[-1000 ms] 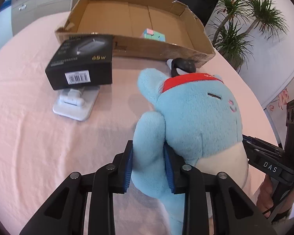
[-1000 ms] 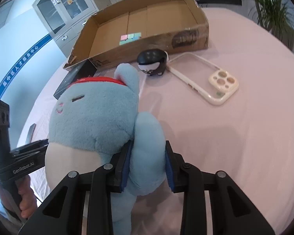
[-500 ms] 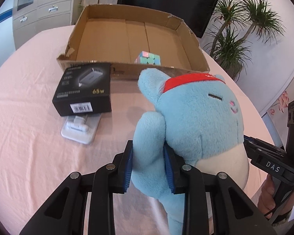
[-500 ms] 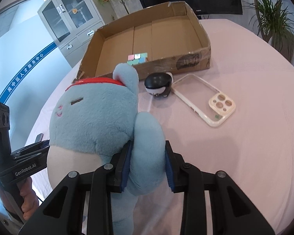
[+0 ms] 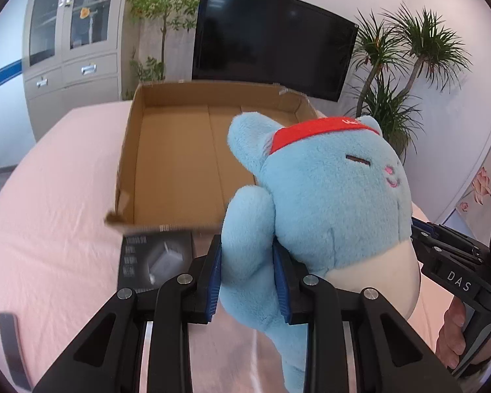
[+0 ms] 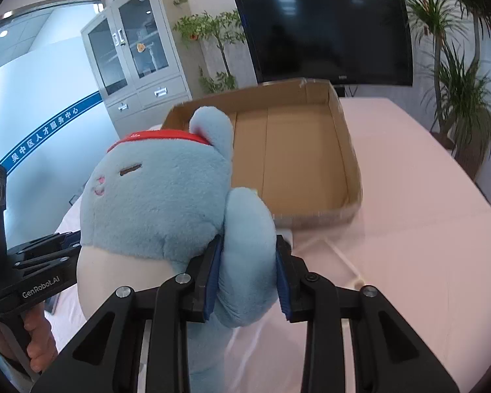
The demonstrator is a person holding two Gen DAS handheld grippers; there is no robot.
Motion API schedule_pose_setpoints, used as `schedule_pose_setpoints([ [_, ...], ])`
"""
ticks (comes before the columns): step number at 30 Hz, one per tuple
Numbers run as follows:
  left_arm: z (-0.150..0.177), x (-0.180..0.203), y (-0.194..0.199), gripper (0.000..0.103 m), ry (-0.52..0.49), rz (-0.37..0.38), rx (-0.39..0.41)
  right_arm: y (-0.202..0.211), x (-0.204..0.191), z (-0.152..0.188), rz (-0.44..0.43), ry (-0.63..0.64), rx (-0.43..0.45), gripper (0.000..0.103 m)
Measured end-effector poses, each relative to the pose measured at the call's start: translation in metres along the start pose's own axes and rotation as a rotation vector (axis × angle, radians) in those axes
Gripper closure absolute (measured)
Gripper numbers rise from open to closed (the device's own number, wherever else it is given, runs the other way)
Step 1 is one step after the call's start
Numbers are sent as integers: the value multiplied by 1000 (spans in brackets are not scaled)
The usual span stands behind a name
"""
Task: Organize objects
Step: 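Lift the plush toy with the right gripper and carry it over the box, then open the right gripper to drop the plush toy into the box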
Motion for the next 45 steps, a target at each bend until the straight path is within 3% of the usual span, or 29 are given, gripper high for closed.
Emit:
schedule_pose_setpoints([
  [9,-79,-30,-31,78,-38,-42,77,-35,-15,-78,-8,38,99,74],
  [14,-108,-51,-55,79,5,-68,125,-59,-17,-106,-11,41,139,74],
  [19,-129,-65,-79,79,-14,-120,187,-84,-15,-127,-7,38,182,74],
  [25,-130,-84,-114,79,44,-115,197,-102,-20,-138,7,78,251,74],
  [33,-122,-95,-151,79,10,-243,196,-137,-23,-132,12,114,281,74],
  [38,-114,-95,-186,79,8,-260,162,-153,-16,-127,60,139,290,74],
  [43,-110,-85,-209,79,-49,-410,137,-171,-14,-118,128,173,297,74],
  [45,-109,-86,-214,79,-40,-419,130,-178,-14,-116,150,187,280,74],
])
Point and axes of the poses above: each gripper's, at about its wrist camera, not at the fingertips, and y roughly against the way its jaws point, x to its right, z to its underside, the point moved 6 cm from there along -y, roughly the way its jaws point, and after that the axes turned 11 degrees about -y, right-handed, at the moved point
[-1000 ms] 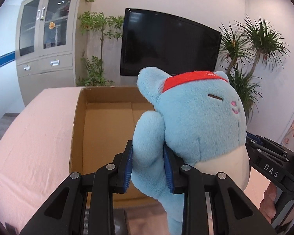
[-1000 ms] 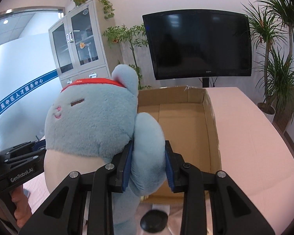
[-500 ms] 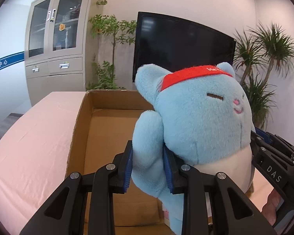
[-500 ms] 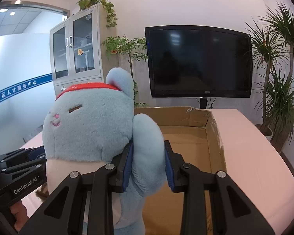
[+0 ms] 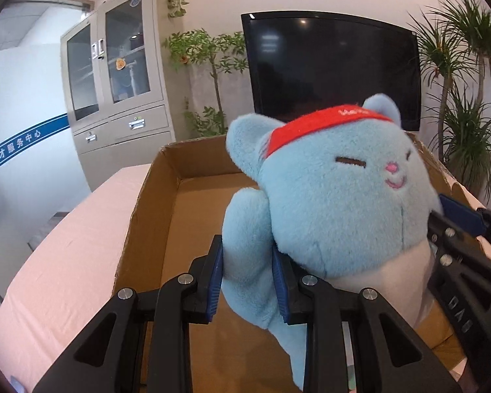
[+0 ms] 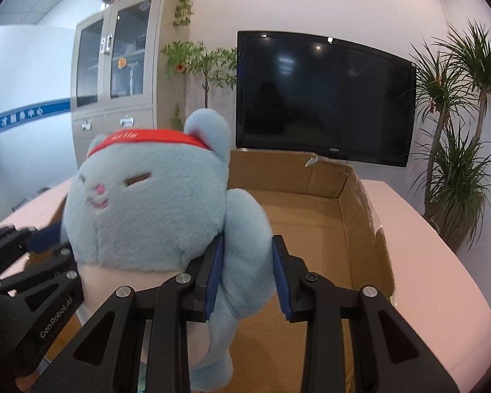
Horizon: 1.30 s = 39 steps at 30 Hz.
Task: Organize objects
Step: 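Open the right gripper to drop the plush toy into the box, then move the right gripper to the clear phone case and straddle its edge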
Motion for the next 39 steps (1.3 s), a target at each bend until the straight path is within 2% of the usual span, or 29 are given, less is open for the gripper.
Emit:
schedule_pose_setpoints([
  [2,2,-1,-9,75,3,1,-35,-4,-3,4,11,23,-19,74],
  [4,9,0,-23,70,-25,-8,-120,-8,-7,7,13,48,-63,65],
  [5,9,-2,-28,69,-38,-7,-147,-9,-9,9,0,51,-90,46],
  [6,8,-4,-27,69,-38,-12,-152,-8,-9,9,-13,47,-96,33],
  [7,5,-8,-22,69,-23,-24,-138,-5,-9,8,-32,36,-89,32],
  [9,-5,-16,-5,56,7,-16,-102,2,-8,2,-38,13,-89,32],
  [10,-11,-19,6,38,19,11,-83,6,-6,-3,-35,3,-96,32],
  [11,-13,-22,17,28,25,30,-72,12,-4,-9,-45,-12,-100,30],
  [13,-21,-25,42,25,17,66,-47,23,-1,-18,-69,-50,-114,30],
  [16,-27,-24,69,20,19,163,-32,46,7,-35,-117,-123,-143,30],
  [19,-28,-17,79,19,9,302,-61,67,12,-40,-147,-166,-139,25],
  [21,-26,-7,79,19,1,391,-98,70,16,-32,-140,-180,-183,23],
  [23,-19,11,78,19,-53,470,-148,74,20,-17,-125,-133,-266,23],
  [27,-6,59,94,19,-193,575,-194,99,36,18,-38,-39,-304,23],
  [29,-2,78,101,19,-254,616,-194,110,49,48,-49,-17,-370,23],
  [33,8,111,116,19,-357,673,-204,124,74,118,-107,25,-500,23],
  [35,13,124,123,19,-389,681,-212,120,85,148,-82,49,-542,23],
  [37,16,133,127,19,-411,686,-209,112,91,169,-38,104,-550,23],
  [39,15,139,129,19,-429,689,-212,104,96,184,-29,126,-570,23],
])
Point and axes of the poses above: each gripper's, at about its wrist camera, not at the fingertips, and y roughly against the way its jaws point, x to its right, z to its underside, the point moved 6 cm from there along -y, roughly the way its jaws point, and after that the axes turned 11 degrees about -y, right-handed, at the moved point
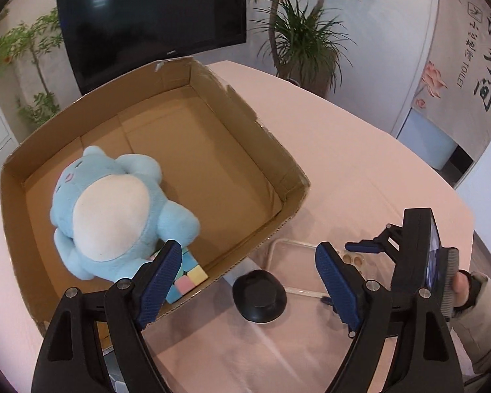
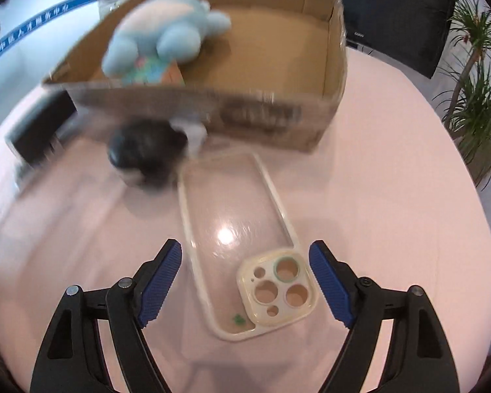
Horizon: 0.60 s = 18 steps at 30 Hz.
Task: Organize objects
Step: 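Move the right gripper to the clear phone case and straddle its edge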
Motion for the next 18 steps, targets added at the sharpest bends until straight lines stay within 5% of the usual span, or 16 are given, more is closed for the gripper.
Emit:
schedule_pose_setpoints([
  [4,-1,9,3,19,-31,-6,0,13,-2,13,-11,10,8,30],
  [5,-2,15,6,19,-45,-3,9,21,-5,21,-8,27,19,56],
  [6,-2,19,8,19,-57,-3,15,31,-8,32,-4,35,24,67],
  [10,-7,44,22,19,-120,13,51,57,-20,87,-49,8,-40,68],
  [11,-6,49,24,19,-119,22,58,59,-21,98,-31,19,-31,66],
  [13,10,59,22,19,-91,54,25,72,-24,103,-3,12,44,43],
  [14,20,62,20,19,-84,47,5,79,-23,97,-11,-2,85,16],
  [15,34,64,18,19,-69,31,-16,88,-20,88,-30,-15,134,6],
  [18,81,66,18,19,-1,23,-79,85,-10,53,-59,-11,175,5],
])
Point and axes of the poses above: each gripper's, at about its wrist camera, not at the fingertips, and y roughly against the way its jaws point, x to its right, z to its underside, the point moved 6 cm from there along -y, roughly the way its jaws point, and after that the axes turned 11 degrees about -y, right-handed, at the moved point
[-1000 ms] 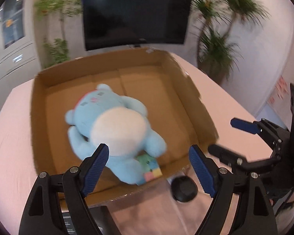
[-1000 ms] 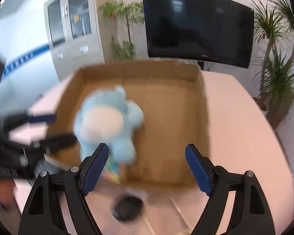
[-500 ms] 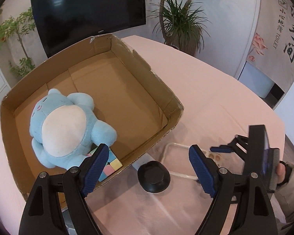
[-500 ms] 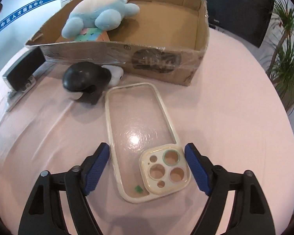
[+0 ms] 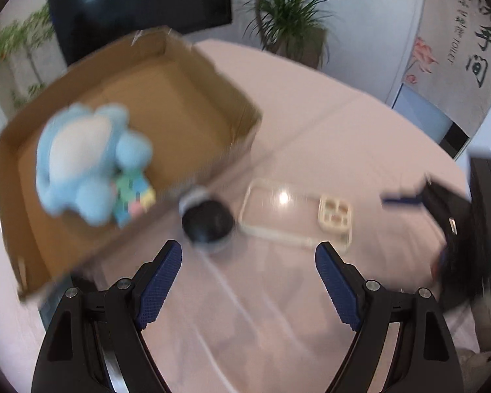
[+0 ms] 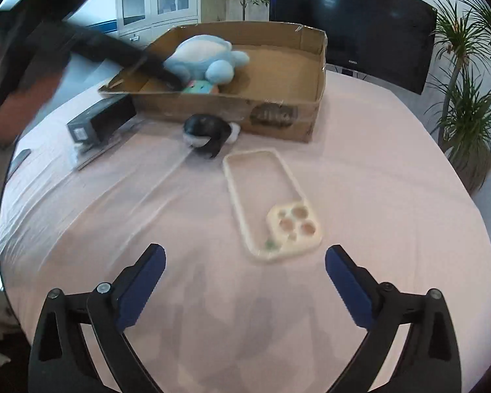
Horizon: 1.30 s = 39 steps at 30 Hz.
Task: Organize objects
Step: 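Move the right gripper to the clear phone case and straddle its edge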
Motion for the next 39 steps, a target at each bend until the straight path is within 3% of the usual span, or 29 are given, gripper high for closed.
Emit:
schedule_pose_setpoints([
  [2,34,1,2,19,66,3,-27,-30,12,-15,47,42,-42,5],
  [3,53,3,5,19,100,12,-41,-51,19,-19,41,55,-94,8],
  [5,87,7,15,19,148,18,-57,-71,22,-15,-11,57,-167,24],
  [7,113,11,25,19,184,17,-59,-79,17,-15,-18,104,-173,25],
  [10,148,14,43,19,248,61,-56,-63,-16,6,-140,194,-204,25],
  [14,177,33,44,19,266,171,-69,-16,-92,68,-312,479,-212,25],
  [16,184,43,38,19,273,179,-86,0,-112,86,-330,544,-175,25],
  [18,187,51,33,19,284,193,-86,5,-110,85,-280,496,-146,24],
  [23,188,59,25,19,310,223,-88,7,-68,70,-252,142,-128,23],
  [26,189,64,27,24,339,202,-55,18,-66,73,-309,-41,-118,23],
  [28,187,67,24,25,326,203,-49,26,-78,82,-340,-99,-113,24],
  [30,184,70,22,30,308,157,-44,28,-94,91,-334,-118,-116,23],
  [31,184,70,21,38,297,132,-50,25,-98,90,-308,-123,-100,24],
  [34,185,65,21,42,299,118,-54,15,-99,80,-262,-151,-92,34],
  [36,187,58,20,43,321,123,-51,16,-85,82,-251,-217,-87,48],
  [39,186,54,18,43,333,111,-56,9,-69,79,-216,-300,-100,61],
])
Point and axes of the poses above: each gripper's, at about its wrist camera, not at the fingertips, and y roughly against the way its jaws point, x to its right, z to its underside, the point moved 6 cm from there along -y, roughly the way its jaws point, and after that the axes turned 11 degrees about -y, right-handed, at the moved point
